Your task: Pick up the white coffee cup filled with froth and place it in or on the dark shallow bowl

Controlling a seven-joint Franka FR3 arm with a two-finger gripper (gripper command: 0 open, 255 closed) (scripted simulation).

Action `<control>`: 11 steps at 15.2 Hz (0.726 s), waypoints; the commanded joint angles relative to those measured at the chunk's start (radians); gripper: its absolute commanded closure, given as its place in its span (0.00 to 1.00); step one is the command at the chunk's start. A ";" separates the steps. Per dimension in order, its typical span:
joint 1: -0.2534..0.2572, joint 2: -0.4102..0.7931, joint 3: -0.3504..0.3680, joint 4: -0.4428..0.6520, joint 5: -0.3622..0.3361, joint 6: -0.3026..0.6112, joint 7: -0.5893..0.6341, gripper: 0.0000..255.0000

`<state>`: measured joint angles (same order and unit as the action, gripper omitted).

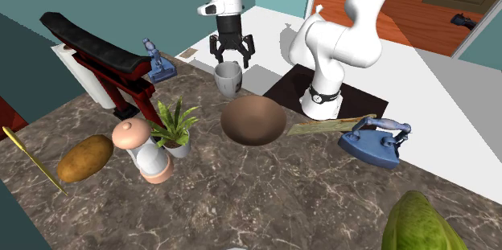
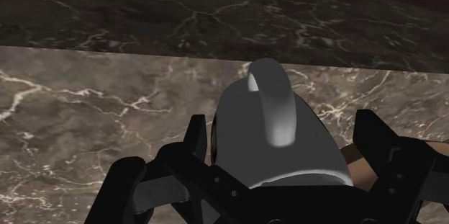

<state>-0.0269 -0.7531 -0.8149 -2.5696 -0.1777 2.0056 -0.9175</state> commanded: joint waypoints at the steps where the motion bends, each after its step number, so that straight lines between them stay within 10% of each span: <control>1: 0.000 0.000 0.000 0.000 0.000 0.000 0.000 0.00; 2: 0.000 0.000 0.000 0.000 0.000 0.000 0.000 1.00; 11: 0.000 0.000 0.000 0.000 0.000 0.000 0.000 1.00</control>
<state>-0.0282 -0.7543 -0.8151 -2.5686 -0.1784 2.0054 -0.9175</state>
